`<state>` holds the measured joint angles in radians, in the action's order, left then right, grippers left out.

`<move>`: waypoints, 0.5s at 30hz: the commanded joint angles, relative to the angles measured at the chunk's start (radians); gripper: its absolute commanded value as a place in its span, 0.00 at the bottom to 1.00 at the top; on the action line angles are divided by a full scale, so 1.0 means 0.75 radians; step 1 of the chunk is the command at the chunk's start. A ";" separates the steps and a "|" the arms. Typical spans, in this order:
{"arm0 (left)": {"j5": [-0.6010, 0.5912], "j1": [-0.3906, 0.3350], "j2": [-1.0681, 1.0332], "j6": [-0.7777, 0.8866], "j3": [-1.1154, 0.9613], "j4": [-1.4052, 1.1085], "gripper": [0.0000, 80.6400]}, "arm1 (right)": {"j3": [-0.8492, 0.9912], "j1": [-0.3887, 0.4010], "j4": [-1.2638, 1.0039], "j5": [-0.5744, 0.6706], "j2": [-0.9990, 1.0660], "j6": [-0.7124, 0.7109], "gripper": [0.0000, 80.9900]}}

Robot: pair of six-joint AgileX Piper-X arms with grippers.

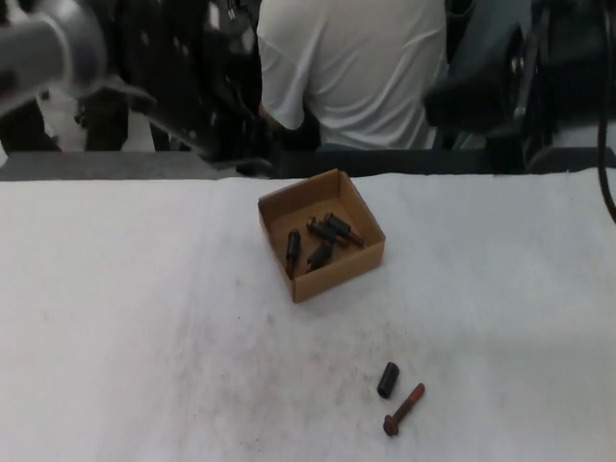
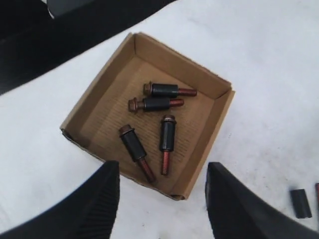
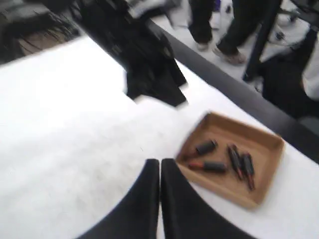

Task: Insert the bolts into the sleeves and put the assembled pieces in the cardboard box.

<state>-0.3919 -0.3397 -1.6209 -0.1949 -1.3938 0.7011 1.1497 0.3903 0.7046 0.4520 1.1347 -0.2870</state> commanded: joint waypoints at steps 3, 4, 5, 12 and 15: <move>-0.057 -0.004 0.099 -0.008 0.023 0.053 0.61 | -0.035 -0.072 0.111 -0.104 0.115 -0.087 0.01; -0.060 -0.004 0.132 -0.007 0.035 0.065 0.61 | -0.041 -0.072 0.111 -0.104 0.143 -0.087 0.01; -0.060 -0.004 0.161 -0.007 0.058 0.080 0.61 | -0.047 -0.072 0.121 -0.104 0.174 -0.087 0.01; -0.110 -0.004 0.376 -0.005 0.349 0.142 0.61 | -0.055 -0.069 0.203 0.105 0.408 -0.013 0.36; -0.123 -0.004 0.445 0.021 0.539 0.093 0.61 | -0.055 -0.069 0.206 0.092 0.476 0.014 0.53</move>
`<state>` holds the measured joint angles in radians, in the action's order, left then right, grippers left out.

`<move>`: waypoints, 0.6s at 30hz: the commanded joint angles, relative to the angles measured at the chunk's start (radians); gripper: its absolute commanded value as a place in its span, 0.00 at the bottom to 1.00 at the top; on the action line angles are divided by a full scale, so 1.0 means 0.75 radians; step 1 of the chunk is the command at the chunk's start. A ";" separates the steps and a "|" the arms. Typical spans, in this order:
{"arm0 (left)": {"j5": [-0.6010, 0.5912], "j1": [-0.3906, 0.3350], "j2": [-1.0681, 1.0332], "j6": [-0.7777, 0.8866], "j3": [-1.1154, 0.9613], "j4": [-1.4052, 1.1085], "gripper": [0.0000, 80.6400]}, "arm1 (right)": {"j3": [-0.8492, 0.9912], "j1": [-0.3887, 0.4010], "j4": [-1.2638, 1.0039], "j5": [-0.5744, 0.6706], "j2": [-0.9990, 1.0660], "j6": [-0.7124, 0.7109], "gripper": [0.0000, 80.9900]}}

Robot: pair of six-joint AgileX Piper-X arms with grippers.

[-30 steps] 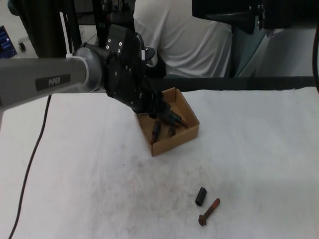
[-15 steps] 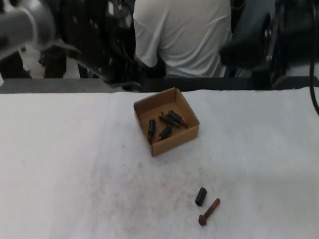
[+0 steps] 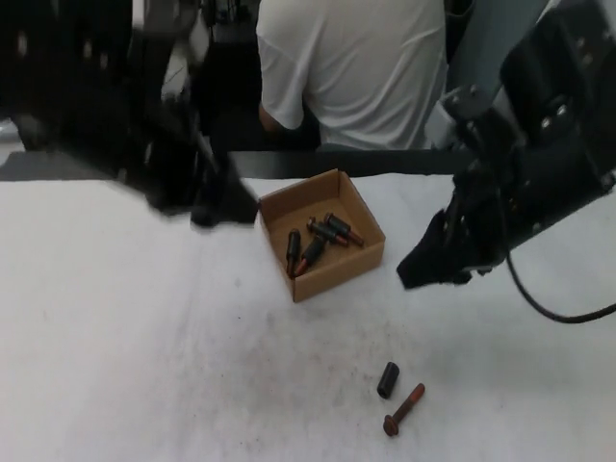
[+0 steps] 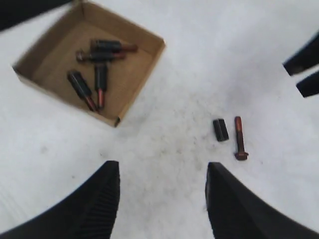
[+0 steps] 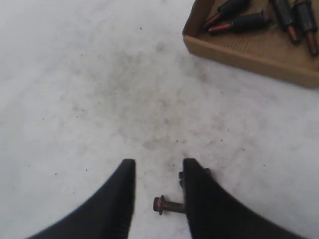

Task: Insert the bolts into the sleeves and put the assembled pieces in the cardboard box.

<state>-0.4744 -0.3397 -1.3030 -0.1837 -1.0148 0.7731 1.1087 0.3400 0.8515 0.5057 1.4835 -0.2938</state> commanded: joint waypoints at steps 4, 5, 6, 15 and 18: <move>-0.055 -0.004 0.060 0.124 0.235 -0.192 0.61 | 0.000 -0.002 0.018 -0.004 0.053 0.023 0.43; -0.072 -0.004 0.059 0.171 0.267 -0.236 0.61 | 0.000 0.001 0.022 0.004 0.054 0.020 0.40; -0.088 -0.011 0.059 0.209 0.294 -0.278 0.61 | 0.000 -0.001 0.026 0.004 0.054 0.012 0.39; -0.033 -0.126 0.052 0.226 0.333 -0.318 0.60 | -0.010 -0.001 0.296 -0.084 0.054 -0.186 0.38; -0.017 -0.153 0.052 0.226 0.333 -0.307 0.60 | -0.049 -0.001 0.351 -0.151 0.054 -0.230 0.38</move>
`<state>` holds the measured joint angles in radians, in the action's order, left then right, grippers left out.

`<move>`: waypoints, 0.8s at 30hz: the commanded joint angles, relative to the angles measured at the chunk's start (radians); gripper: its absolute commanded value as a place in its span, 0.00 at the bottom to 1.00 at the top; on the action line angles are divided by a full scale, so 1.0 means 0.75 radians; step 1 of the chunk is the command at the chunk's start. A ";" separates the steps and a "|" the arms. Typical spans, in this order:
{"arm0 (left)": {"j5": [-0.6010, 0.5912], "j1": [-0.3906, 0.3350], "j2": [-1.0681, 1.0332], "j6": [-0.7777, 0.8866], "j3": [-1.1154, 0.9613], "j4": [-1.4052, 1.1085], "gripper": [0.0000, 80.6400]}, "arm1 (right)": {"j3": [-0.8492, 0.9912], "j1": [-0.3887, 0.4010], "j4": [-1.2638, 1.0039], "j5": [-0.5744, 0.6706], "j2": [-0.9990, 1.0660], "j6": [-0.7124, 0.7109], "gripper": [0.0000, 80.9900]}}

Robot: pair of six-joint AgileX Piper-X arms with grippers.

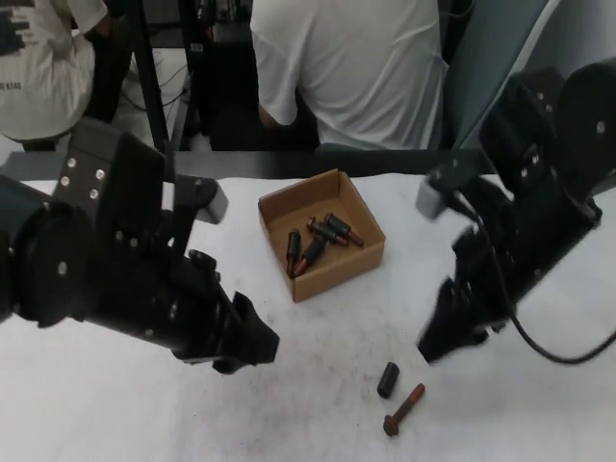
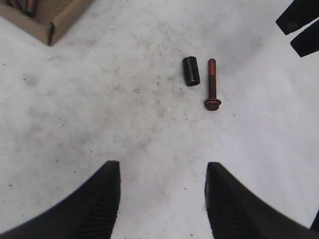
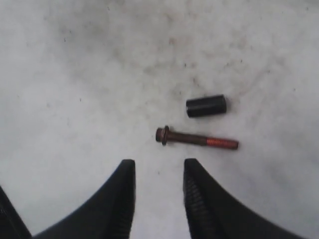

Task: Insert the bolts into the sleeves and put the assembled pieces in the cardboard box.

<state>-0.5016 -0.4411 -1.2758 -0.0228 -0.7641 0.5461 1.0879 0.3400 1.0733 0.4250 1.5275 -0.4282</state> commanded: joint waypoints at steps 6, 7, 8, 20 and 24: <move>0.016 -0.049 0.016 0.022 -0.002 0.012 0.60 | -0.097 0.017 0.065 -0.037 -0.005 -0.114 0.38; 0.016 -0.051 0.016 0.022 -0.002 0.018 0.60 | -0.103 0.033 0.065 -0.030 -0.005 -0.120 0.38; 0.019 -0.053 0.016 0.019 -0.002 0.027 0.60 | -0.107 0.055 0.056 -0.030 -0.005 -0.129 0.38; 0.018 -0.053 0.018 -0.002 -0.002 0.036 0.60 | -0.107 0.406 -0.209 -0.320 -0.005 -0.538 0.38; 0.024 -0.053 0.027 -0.053 -0.002 0.050 0.60 | -0.107 0.434 -0.233 -0.439 -0.005 -0.748 0.38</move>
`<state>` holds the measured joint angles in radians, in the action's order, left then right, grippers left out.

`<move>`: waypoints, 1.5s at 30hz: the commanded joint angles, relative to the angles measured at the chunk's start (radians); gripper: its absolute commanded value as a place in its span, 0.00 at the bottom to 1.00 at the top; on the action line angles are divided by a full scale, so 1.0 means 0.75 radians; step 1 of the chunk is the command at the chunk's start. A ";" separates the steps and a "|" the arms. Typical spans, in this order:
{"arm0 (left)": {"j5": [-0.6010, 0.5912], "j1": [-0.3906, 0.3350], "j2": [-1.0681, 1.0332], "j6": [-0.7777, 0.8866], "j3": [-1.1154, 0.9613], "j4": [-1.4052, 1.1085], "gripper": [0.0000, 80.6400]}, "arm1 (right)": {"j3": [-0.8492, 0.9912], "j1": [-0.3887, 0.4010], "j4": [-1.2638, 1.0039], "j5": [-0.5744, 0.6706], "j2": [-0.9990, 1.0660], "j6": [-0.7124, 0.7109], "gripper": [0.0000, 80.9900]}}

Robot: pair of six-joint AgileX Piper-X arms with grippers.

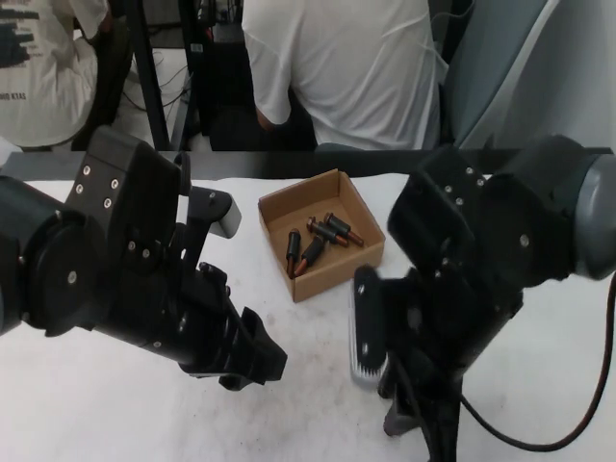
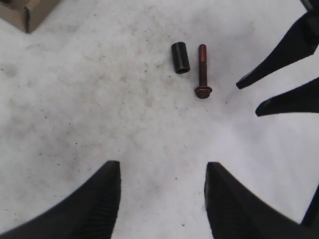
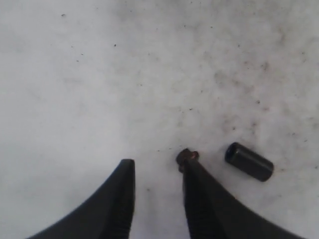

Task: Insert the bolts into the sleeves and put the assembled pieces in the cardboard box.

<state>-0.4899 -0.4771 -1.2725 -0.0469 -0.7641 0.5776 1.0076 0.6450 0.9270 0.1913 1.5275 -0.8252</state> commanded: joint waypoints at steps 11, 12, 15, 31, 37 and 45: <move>0.093 -0.005 0.055 -0.143 -0.002 0.053 0.60 | 0.000 -0.035 0.031 -0.178 0.058 -0.418 0.38; 0.093 -0.005 0.055 -0.143 -0.002 0.053 0.60 | 0.000 -0.038 0.046 -0.178 0.072 -0.433 0.38; 0.093 -0.005 0.055 -0.147 -0.002 0.053 0.60 | 0.000 -0.037 0.075 -0.204 0.108 -0.452 0.38; 0.093 -0.005 0.055 -0.156 -0.002 0.047 0.60 | 0.000 -0.037 -0.053 -0.273 0.161 -0.576 0.38; 0.093 -0.005 0.055 -0.156 -0.002 0.040 0.60 | 0.000 -0.037 -0.131 -0.270 0.161 -0.576 0.38; 0.093 -0.005 0.055 -0.156 -0.002 0.026 0.60 | 0.000 -0.037 -0.121 -0.272 0.250 -0.576 0.38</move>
<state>-0.4250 -0.4771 -1.2411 -0.1610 -0.7641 0.6057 1.0067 0.6201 0.8295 -0.0160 1.7006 -1.2493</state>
